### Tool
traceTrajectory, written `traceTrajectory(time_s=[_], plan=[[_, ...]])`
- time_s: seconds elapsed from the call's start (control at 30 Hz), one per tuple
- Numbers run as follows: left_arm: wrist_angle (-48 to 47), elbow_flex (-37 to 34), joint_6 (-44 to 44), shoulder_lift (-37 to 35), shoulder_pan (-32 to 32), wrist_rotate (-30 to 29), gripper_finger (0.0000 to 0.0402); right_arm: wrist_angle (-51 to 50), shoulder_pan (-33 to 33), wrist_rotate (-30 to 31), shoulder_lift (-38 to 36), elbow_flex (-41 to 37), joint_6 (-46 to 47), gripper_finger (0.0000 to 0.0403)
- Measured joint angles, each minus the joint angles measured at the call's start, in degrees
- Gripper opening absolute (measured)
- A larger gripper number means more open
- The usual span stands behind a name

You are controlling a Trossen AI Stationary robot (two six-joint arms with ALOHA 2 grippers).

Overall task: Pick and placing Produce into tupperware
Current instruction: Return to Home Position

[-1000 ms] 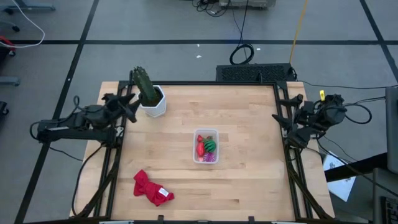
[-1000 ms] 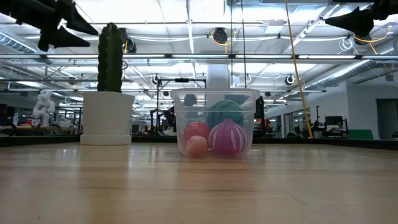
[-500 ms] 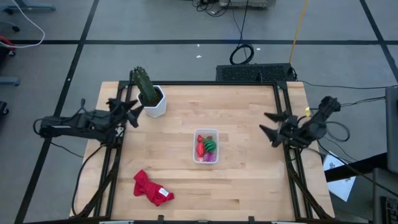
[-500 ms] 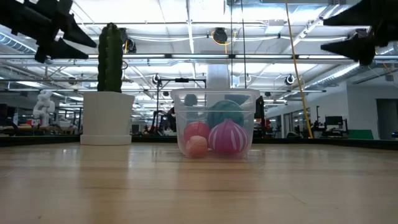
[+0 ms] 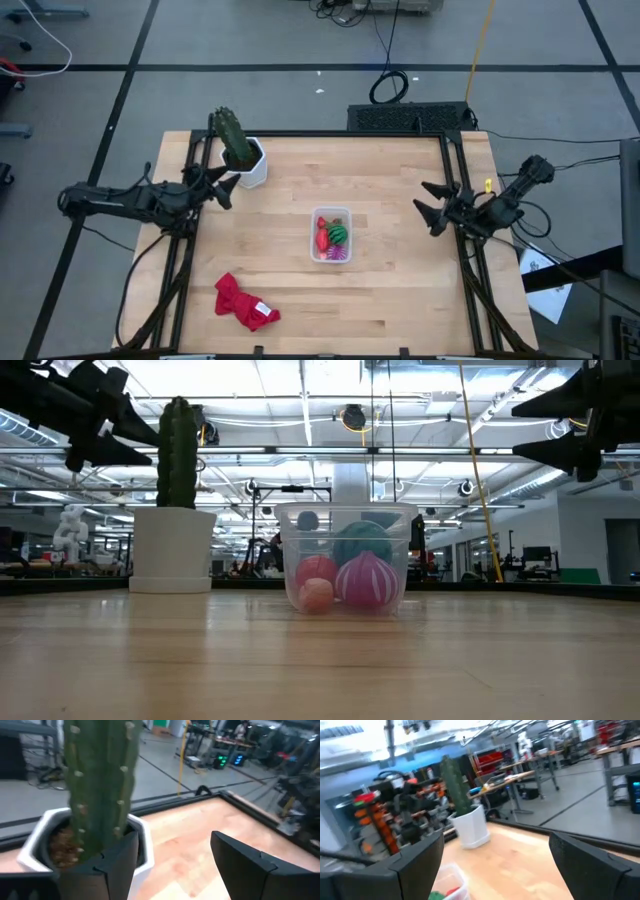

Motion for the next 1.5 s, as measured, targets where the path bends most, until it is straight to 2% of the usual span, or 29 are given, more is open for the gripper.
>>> traceTrajectory(time_s=[0.27,0.5,0.73,0.9,1.0,1.17,1.4,1.5], plan=[[1.08,0.0,3.0,-3.72,1.65,-1.98,0.0253,0.18,-4.85,-0.13,0.0,-0.07,-3.53,0.0354],[2.29,0.0,8.15,-10.27,3.13,0.01,0.0253,5.75,-7.57,-0.11,-1.03,-0.11,-11.81,0.0354],[1.22,-1.62,10.19,-14.61,3.08,0.2,0.0253,12.09,-7.86,0.1,-5.52,-0.15,-23.38,0.0354],[2.31,-6.06,8.44,-16.53,3.44,-0.62,0.0253,12.75,-7.86,6.33,-7.22,-0.17,-27.31,0.0354],[2.31,-8.2,7.0,-17.45,4.78,-0.64,0.0253,13.6,-7.98,7.63,-7.23,-0.17,-30.03,0.0354],[1.51,-8.83,5.96,-17.65,8.07,0.44,0.0253,20.79,-9.24,10.31,-7.26,-0.17,-38.37,0.0354],[0.15,-8.83,4.4,-17.64,14.24,6.05,0.0253,38.41,-9.59,11.69,-7.26,-0.24,-55.49,0.0354],[-0.17,-8.83,4.44,-17.64,16.77,7.59,0.0253,41.34,-9.59,13.95,-7.26,-0.72,-58.6,0.0354]])
